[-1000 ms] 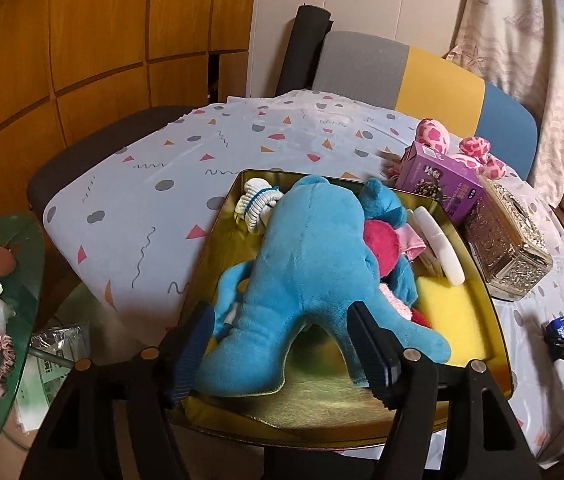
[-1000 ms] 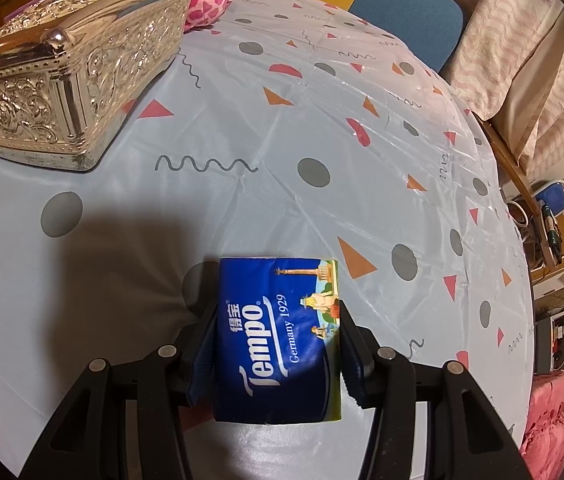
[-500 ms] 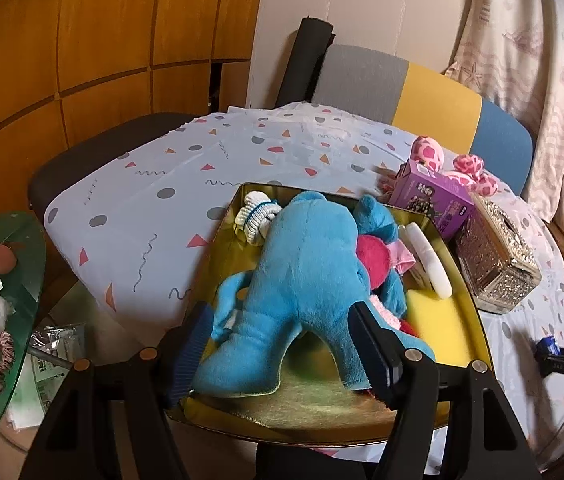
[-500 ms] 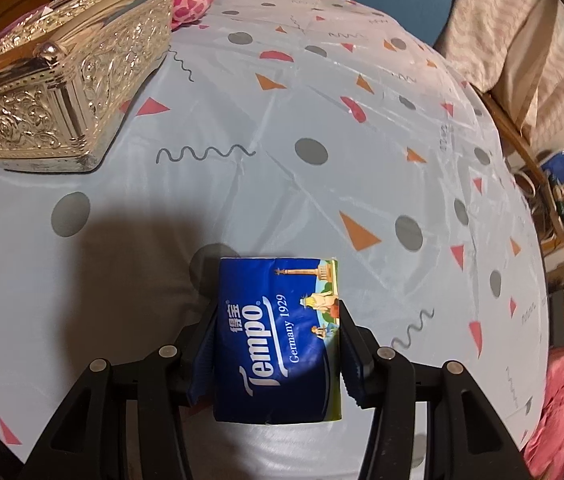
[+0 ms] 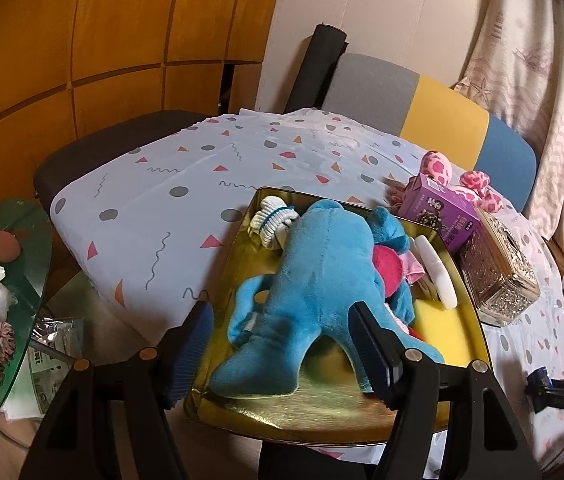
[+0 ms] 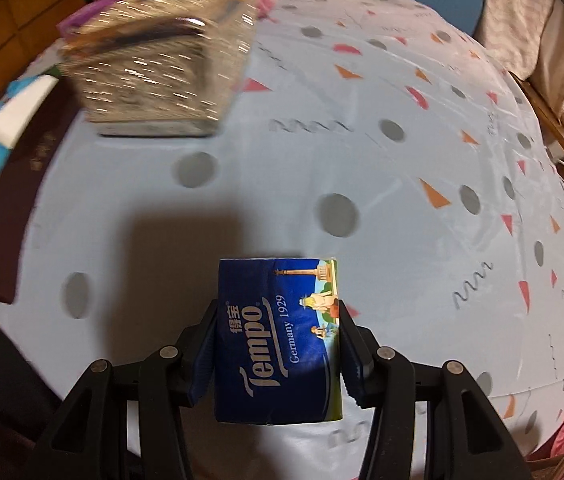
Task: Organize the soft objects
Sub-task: 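Carry the Tempo pack into the gold tray with the right tool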
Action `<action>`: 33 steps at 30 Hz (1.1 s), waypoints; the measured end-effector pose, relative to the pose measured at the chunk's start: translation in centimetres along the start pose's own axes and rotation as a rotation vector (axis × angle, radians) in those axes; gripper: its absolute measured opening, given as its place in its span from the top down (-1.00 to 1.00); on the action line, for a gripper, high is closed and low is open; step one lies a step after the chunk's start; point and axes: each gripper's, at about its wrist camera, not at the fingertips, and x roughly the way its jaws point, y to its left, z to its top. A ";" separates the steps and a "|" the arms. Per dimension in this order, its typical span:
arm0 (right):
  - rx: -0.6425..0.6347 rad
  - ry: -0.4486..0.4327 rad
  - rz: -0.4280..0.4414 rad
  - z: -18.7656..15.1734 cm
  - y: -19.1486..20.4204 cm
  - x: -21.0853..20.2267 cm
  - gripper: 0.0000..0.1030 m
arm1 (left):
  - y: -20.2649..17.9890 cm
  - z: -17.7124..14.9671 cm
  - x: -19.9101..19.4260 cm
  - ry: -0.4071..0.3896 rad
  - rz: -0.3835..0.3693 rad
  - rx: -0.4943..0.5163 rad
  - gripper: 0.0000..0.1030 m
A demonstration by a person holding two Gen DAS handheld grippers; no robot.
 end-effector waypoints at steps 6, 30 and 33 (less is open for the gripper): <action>-0.056 -0.098 0.119 1.4 4.1 -3.5 -0.02 | 1.0 0.2 -0.2 -0.014 0.017 -0.029 -0.37; -0.294 -0.115 0.366 11.0 26.6 0.2 -0.03 | 3.3 0.0 0.2 0.002 0.019 -0.088 -0.39; -0.293 -0.108 0.371 10.9 26.8 0.8 -0.08 | 3.3 0.0 0.5 0.010 0.018 -0.083 -0.41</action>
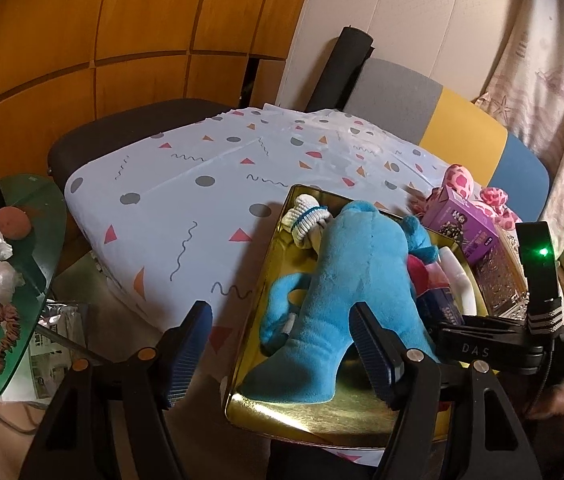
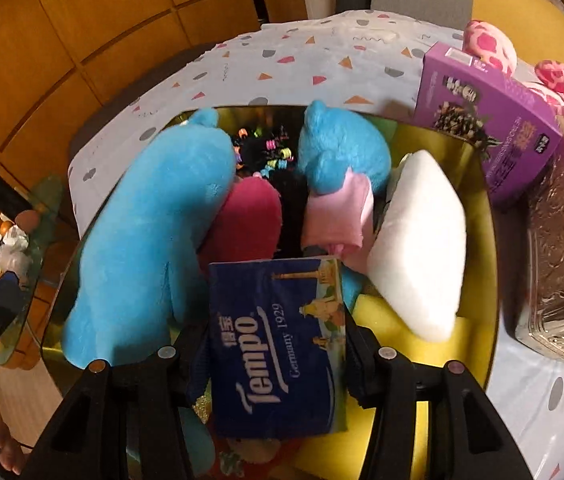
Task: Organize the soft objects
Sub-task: 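Carry the Tempo pack into the gold tray with the right tool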
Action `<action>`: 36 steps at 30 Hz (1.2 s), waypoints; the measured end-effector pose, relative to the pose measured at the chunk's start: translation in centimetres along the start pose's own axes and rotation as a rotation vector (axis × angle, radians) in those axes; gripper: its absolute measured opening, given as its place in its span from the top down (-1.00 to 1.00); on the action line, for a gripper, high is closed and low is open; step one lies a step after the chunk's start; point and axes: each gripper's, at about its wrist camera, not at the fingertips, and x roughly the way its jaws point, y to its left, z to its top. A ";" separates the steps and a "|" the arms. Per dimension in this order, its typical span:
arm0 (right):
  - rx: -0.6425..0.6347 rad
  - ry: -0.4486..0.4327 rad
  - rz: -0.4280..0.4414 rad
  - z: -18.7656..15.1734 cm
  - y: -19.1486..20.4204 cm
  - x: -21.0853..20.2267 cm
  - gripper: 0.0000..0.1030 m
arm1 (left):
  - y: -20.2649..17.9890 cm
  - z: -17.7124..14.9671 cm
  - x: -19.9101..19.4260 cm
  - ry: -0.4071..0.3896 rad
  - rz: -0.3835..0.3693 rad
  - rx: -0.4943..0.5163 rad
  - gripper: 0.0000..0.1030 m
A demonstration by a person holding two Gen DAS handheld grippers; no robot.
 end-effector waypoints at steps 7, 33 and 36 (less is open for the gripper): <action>0.000 -0.016 0.010 -0.7 -0.5 -0.7 -0.17 | -0.1 -0.2 0.4 0.010 0.011 0.003 -0.44; -0.020 -0.126 -0.062 -2.7 -1.5 -3.3 -0.02 | -2.2 -0.4 -0.5 -0.007 0.009 0.053 -0.60; -0.005 -0.135 -0.055 -2.8 -1.6 -3.6 -0.03 | -2.6 -0.4 -0.7 -0.011 0.009 0.060 -0.65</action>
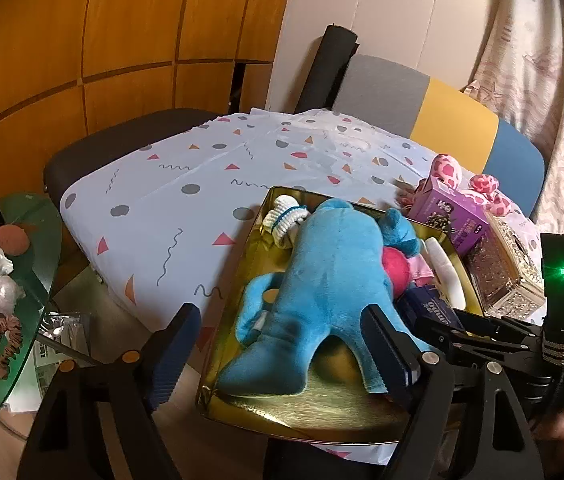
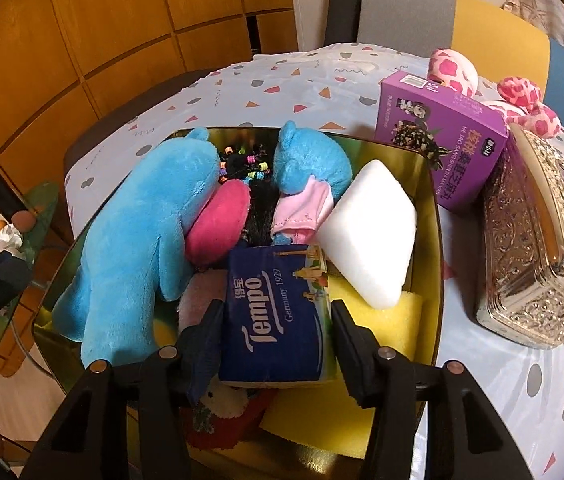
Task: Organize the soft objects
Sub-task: 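Open the right tool to release the Tempo pack in the tray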
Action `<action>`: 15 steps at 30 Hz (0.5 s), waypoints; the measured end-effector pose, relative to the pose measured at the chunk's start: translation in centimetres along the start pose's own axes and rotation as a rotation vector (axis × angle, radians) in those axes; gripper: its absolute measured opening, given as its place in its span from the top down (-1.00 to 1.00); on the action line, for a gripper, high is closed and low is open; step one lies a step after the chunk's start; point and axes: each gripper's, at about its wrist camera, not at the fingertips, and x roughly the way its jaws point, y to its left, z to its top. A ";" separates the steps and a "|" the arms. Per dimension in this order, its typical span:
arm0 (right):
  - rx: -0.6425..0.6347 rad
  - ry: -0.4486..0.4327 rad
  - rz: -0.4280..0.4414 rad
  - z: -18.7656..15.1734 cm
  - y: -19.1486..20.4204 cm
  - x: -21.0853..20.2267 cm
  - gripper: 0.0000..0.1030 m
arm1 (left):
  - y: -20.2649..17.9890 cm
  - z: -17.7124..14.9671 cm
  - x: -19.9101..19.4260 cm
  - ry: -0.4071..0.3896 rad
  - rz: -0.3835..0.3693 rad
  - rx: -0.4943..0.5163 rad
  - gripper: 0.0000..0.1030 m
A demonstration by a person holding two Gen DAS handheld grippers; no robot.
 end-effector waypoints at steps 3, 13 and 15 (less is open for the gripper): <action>0.014 -0.045 -0.002 -0.2 -0.3 -1.2 -0.09 | -0.5 0.2 -0.3 -0.009 0.010 0.013 -0.71; 0.077 -0.211 -0.141 -2.6 -1.7 -6.9 -0.30 | -4.1 0.0 -2.6 -0.092 0.030 0.077 -1.00; 0.111 -0.229 -0.188 -3.4 -2.4 -7.6 -0.30 | -5.2 -0.3 -2.7 -0.091 0.023 0.088 -0.99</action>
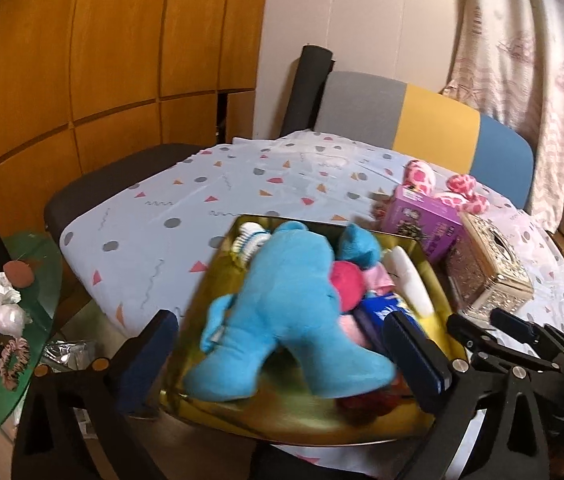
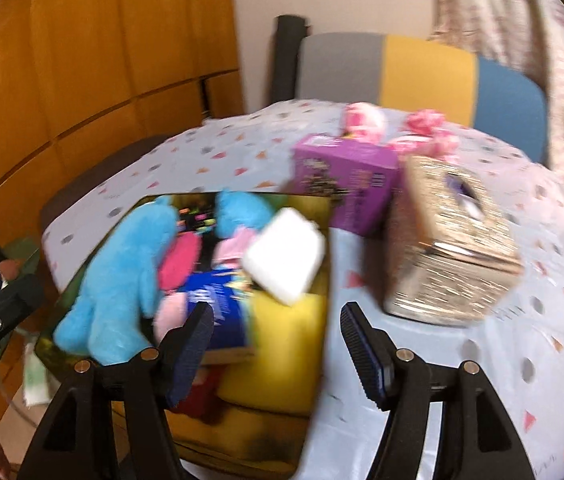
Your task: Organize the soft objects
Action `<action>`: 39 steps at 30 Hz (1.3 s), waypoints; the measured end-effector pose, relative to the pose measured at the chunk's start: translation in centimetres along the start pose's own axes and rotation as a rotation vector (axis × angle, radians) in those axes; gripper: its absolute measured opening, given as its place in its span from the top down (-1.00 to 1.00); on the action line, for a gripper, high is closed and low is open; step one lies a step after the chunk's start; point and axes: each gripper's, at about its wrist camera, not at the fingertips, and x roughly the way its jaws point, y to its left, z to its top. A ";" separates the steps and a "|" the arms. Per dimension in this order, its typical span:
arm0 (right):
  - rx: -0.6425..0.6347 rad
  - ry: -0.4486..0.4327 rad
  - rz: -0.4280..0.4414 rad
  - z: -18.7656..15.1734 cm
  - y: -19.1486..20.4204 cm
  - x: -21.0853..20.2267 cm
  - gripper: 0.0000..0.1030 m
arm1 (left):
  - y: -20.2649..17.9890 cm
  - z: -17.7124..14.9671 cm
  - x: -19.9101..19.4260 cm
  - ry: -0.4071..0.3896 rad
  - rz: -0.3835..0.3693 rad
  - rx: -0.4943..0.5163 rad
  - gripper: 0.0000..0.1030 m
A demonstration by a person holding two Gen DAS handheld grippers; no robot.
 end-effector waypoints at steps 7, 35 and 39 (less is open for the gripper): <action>0.113 -0.046 -0.118 -0.9 -3.6 -2.0 -0.30 | -2.9 -1.3 -0.4 -0.003 -0.009 0.032 -0.99; 0.128 -0.049 -0.146 -2.1 -4.6 -2.4 -0.30 | -4.5 -2.6 0.1 0.031 0.008 0.081 -0.99; 0.129 -0.051 -0.148 -2.1 -4.6 -2.4 -0.30 | -4.5 -2.6 0.1 0.031 0.008 0.083 -0.99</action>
